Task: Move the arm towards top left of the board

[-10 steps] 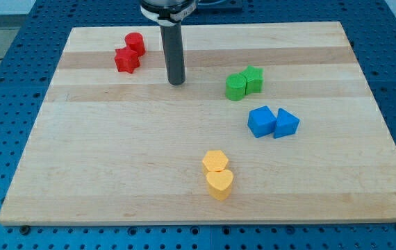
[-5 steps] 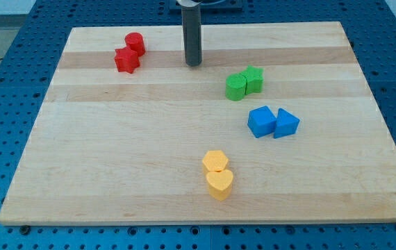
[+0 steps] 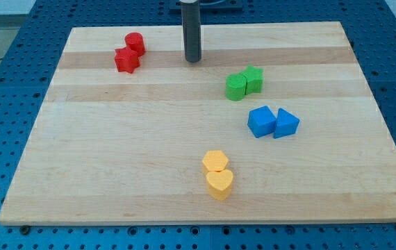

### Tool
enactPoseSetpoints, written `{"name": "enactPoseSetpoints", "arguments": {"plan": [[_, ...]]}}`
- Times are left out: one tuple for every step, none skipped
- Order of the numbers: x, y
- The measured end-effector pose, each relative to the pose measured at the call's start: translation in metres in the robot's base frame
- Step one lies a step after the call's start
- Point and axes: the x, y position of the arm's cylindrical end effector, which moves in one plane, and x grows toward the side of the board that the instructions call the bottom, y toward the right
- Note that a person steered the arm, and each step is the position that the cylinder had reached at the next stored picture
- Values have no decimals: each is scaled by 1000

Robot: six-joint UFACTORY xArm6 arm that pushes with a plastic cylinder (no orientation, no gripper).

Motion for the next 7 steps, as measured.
{"name": "enactPoseSetpoints", "arguments": {"plan": [[-2,-4],[-16,-7],[-34,-7],[-56,-7],[-76,-7],[-86,-7],[-59,26]]}}
